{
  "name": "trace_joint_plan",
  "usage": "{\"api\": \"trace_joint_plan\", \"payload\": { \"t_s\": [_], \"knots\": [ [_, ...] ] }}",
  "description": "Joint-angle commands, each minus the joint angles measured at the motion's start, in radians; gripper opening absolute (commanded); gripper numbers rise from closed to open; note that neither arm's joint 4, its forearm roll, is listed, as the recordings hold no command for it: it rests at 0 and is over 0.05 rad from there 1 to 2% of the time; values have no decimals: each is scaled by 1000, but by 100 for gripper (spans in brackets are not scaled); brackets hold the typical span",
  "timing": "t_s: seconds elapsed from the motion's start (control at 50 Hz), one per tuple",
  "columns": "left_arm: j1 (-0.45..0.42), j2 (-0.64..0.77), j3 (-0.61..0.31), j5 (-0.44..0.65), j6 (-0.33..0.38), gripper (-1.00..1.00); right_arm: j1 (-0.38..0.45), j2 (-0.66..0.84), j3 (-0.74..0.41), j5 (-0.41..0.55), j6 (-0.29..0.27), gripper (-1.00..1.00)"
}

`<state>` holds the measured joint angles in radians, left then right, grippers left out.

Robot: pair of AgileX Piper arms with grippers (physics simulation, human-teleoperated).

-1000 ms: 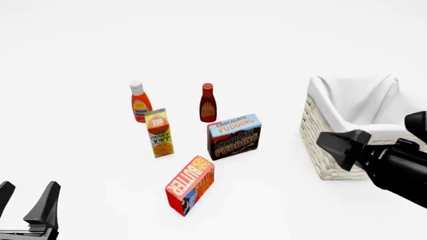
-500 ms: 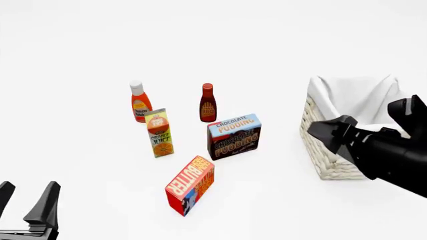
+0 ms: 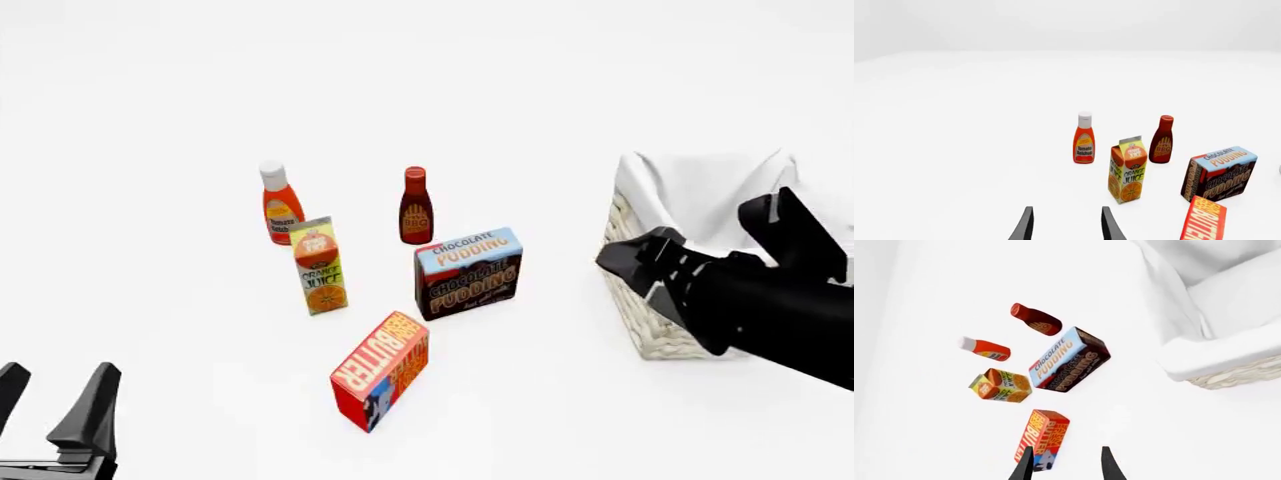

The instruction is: Pick the butter and place it in the basket.

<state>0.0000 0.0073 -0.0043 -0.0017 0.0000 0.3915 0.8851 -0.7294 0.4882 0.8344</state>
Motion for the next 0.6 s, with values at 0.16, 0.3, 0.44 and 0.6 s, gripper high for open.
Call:
{"api": "trace_joint_plan", "payload": {
  "t_s": [0.16,0.3,0.44,0.6],
  "knots": [
    [0,0,0,0,0,100,30,122,-46,-5,-21,100],
    [0,0,0,0,0,100,34,157,-79,-6,-16,100],
    [0,0,0,0,0,100,43,200,-101,-15,-4,100],
    [0,0,0,0,0,100,66,250,-148,-23,21,100]
  ]
}}
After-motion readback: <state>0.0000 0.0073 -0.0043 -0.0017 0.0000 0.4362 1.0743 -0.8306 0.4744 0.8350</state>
